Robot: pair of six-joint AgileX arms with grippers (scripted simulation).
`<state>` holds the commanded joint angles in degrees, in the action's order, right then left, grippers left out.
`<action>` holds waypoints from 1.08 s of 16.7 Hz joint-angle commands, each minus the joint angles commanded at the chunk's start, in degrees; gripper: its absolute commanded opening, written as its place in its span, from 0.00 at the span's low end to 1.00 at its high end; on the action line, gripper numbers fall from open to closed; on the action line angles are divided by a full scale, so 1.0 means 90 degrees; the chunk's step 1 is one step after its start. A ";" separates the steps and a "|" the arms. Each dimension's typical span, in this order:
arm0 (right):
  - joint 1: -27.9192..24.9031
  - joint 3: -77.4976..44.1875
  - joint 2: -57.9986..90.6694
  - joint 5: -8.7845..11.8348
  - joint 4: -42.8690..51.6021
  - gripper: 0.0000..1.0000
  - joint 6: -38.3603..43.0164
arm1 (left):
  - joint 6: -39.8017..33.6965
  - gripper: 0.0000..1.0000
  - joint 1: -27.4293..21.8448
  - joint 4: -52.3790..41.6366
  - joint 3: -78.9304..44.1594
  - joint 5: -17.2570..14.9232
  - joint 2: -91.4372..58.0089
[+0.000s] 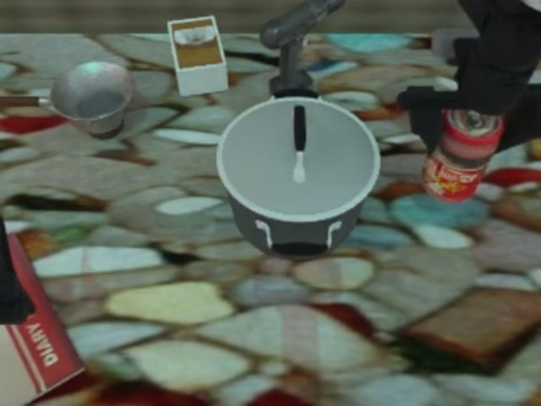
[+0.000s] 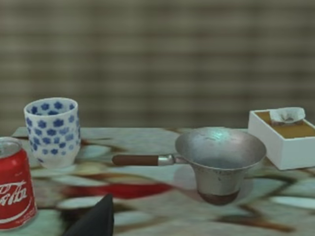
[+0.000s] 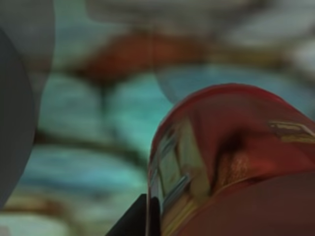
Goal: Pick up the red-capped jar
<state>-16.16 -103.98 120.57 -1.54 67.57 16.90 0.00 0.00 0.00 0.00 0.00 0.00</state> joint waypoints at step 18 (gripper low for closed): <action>-0.0033 0.0873 0.0295 -0.0020 -0.1137 0.45 0.0004 | 0.0000 1.00 0.0000 0.0000 0.0000 0.0000 0.0000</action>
<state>-16.46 -96.12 123.22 -1.72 57.33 16.94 0.00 0.00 0.00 0.00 0.00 0.00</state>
